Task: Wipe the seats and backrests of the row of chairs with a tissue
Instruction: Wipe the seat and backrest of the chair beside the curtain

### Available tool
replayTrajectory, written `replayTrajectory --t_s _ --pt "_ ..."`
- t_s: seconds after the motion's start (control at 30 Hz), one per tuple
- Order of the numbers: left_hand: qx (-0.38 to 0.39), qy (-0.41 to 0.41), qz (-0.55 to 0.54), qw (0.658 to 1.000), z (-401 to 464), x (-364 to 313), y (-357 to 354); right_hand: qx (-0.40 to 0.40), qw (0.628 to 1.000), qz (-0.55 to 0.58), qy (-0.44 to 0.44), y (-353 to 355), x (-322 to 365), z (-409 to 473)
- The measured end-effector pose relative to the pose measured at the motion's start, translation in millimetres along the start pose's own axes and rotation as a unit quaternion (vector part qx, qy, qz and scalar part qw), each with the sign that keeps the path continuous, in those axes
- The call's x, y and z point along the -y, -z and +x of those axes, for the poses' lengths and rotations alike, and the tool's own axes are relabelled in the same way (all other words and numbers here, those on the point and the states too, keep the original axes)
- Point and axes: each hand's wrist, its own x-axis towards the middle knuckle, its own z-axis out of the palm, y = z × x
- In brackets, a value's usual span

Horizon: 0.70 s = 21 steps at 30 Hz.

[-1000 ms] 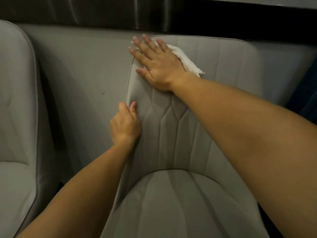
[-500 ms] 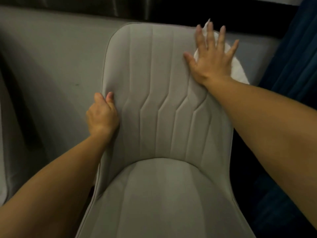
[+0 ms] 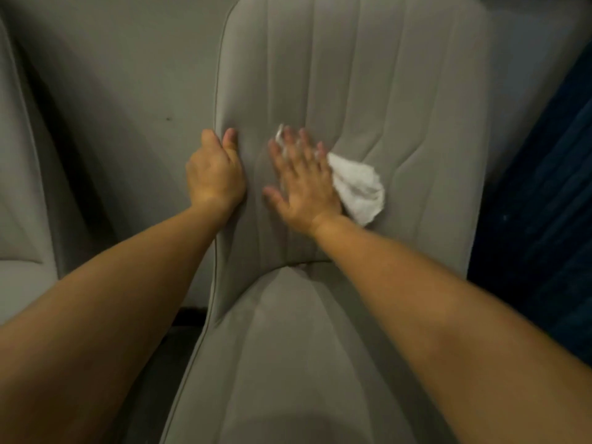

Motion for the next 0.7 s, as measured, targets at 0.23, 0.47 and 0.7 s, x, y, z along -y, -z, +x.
replayTrajectory --t_s 0.23,0.47,0.7 --pt "0.004 -0.017 -0.009 1.0 2 3 -1 0.006 0.999 0.025 0.044 -34 41 -33" --pt "0.004 -0.015 -0.008 1.0 2 4 -1 -0.036 0.993 -0.11 -0.011 11 -43 23" --pt "0.003 -0.015 -0.004 1.0 3 4 -6 -0.017 0.983 -0.169 -0.071 107 -112 93"
